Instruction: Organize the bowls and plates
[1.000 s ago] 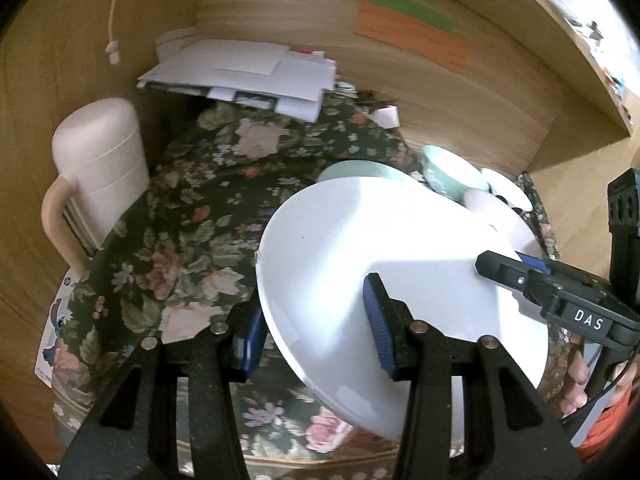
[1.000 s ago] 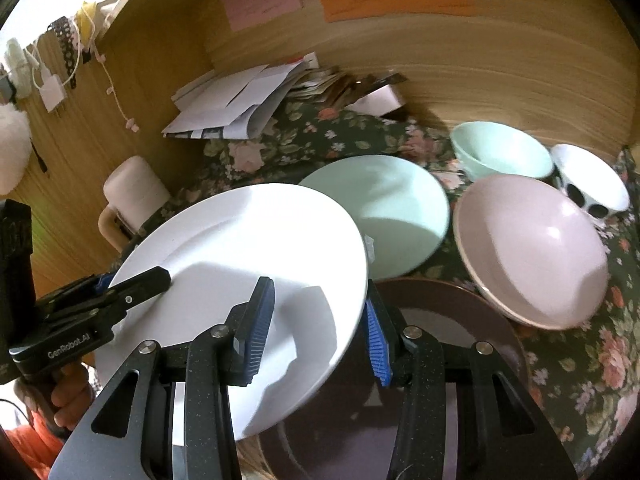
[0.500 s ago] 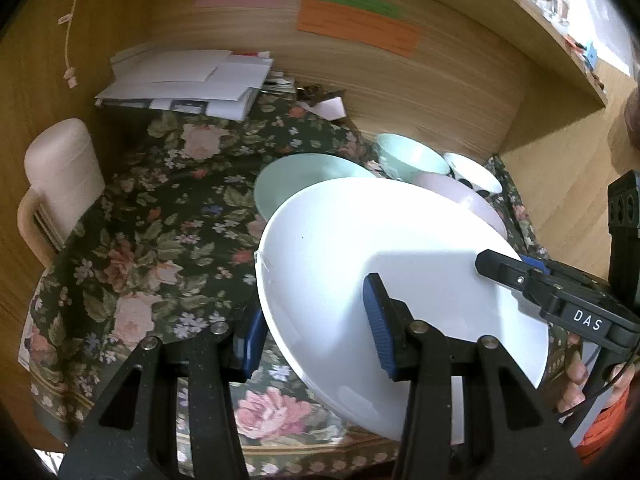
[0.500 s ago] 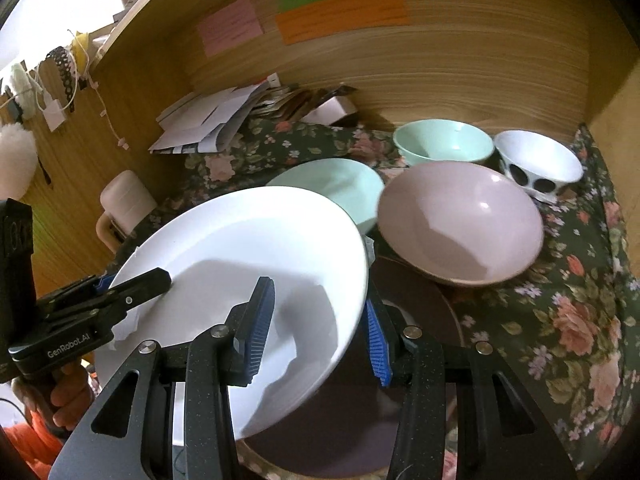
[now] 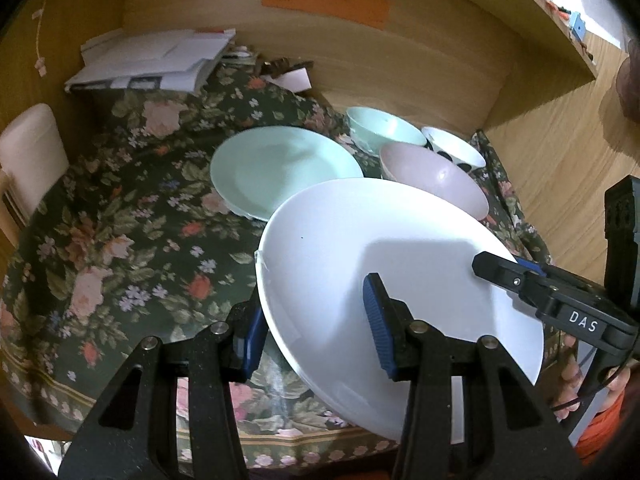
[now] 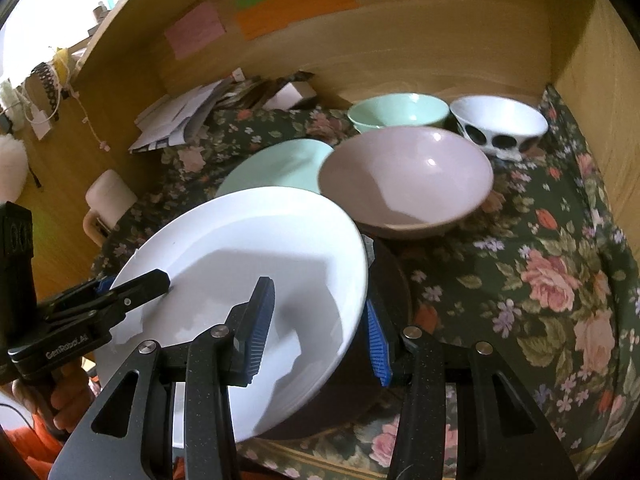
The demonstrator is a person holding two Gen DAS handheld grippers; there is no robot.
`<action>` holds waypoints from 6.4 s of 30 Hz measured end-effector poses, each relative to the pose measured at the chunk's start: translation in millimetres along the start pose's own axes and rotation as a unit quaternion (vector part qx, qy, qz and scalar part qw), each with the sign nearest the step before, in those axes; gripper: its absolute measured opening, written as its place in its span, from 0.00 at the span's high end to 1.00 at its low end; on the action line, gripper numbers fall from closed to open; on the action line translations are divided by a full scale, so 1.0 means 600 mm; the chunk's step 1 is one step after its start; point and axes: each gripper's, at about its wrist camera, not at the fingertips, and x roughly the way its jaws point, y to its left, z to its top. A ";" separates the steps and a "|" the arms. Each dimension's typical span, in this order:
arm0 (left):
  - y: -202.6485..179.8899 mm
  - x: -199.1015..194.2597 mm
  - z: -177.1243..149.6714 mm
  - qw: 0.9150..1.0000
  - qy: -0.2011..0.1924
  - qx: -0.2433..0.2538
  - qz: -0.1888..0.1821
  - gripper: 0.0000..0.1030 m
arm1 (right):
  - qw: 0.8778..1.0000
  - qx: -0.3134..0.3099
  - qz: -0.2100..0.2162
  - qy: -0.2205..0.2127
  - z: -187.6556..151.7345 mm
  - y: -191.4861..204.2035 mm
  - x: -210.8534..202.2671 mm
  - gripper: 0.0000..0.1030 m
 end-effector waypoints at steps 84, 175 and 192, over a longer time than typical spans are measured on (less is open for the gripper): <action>0.106 0.054 0.164 0.996 -0.035 0.002 0.085 0.33 | 0.998 -0.057 -0.016 -0.023 0.153 0.024 0.067 0.42; 0.242 0.203 0.144 0.994 0.072 -0.039 0.069 0.47 | 0.978 -0.133 0.018 0.158 0.150 0.160 0.343 0.67; 0.232 0.114 0.153 0.996 0.018 -0.045 0.073 0.58 | 0.989 -0.107 0.041 0.094 0.190 0.135 0.238 0.67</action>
